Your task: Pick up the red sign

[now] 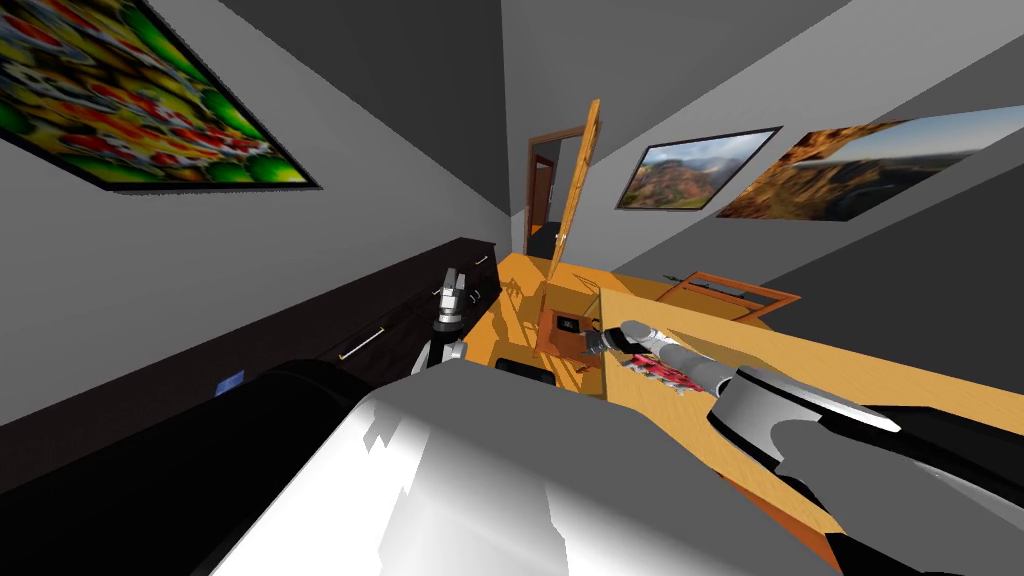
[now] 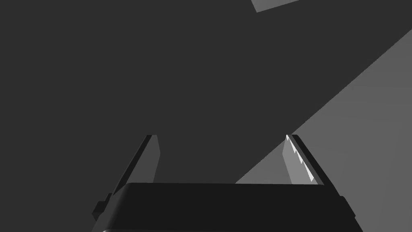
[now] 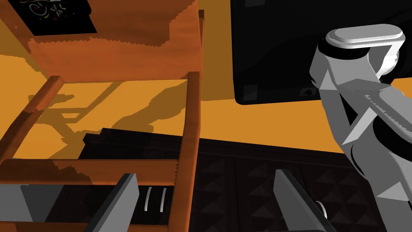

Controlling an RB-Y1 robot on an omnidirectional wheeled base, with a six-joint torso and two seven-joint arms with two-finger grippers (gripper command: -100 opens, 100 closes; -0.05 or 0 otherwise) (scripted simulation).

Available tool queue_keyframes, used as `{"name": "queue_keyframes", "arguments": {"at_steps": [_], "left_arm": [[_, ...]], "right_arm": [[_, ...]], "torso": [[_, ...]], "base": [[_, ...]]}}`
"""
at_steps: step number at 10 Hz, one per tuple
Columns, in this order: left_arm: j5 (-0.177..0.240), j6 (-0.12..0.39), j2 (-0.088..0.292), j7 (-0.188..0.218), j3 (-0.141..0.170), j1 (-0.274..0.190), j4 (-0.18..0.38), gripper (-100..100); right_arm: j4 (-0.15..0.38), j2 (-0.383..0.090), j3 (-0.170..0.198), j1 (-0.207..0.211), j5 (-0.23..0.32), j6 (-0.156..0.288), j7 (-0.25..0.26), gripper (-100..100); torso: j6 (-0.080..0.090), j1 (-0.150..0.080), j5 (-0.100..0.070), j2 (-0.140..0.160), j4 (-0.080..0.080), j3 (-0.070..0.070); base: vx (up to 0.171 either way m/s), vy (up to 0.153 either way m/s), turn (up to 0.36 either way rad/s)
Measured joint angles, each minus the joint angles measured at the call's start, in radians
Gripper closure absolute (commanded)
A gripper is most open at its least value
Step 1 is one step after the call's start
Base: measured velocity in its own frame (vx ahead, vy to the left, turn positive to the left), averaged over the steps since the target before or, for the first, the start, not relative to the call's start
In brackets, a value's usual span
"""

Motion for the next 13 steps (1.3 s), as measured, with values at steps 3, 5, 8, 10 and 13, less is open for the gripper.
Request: {"name": "queue_keyframes", "arguments": {"at_steps": [3,5,8,10,13], "left_arm": [[0.000,0.000,0.000,0.000,0.000,0.000,0.000,0],[0.000,0.000,0.000,0.000,0.000,0.000,0.000,0],[0.000,0.000,0.000,0.000,0.000,0.000,0.000,0],[0.000,0.000,0.000,0.000,0.000,0.000,0.000,0],[0.000,0.000,0.000,0.000,0.000,0.000,0.000,0]], "right_arm": [[0.102,-0.025,0.037,-0.038,0.048,-0.035,-0.005,-100],[0.154,-0.082,0.067,-0.045,0.086,-0.058,-0.007,-100],[0.228,-0.145,0.118,-0.055,0.149,-0.081,-0.024,-100],[0.230,-0.180,0.135,-0.054,0.171,-0.084,-0.046,-100],[0.252,-0.186,0.140,-0.061,0.179,-0.092,-0.041,-100]], "torso": [[-0.001,0.002,0.000,0.000,0.000,0.000],[0.000,-0.001,0.000,0.001,0.000,0.001],[0.000,0.001,0.000,0.001,0.000,0.001],[-0.001,0.003,0.000,0.001,0.000,0.001],[-0.001,0.007,0.001,0.002,0.000,0.001]], "base": [[0.024,-0.073,-0.022],[0.026,-0.119,-0.058],[0.020,-0.090,-0.040],[0.015,-0.050,-0.009],[-0.001,-0.011,0.122]]}}
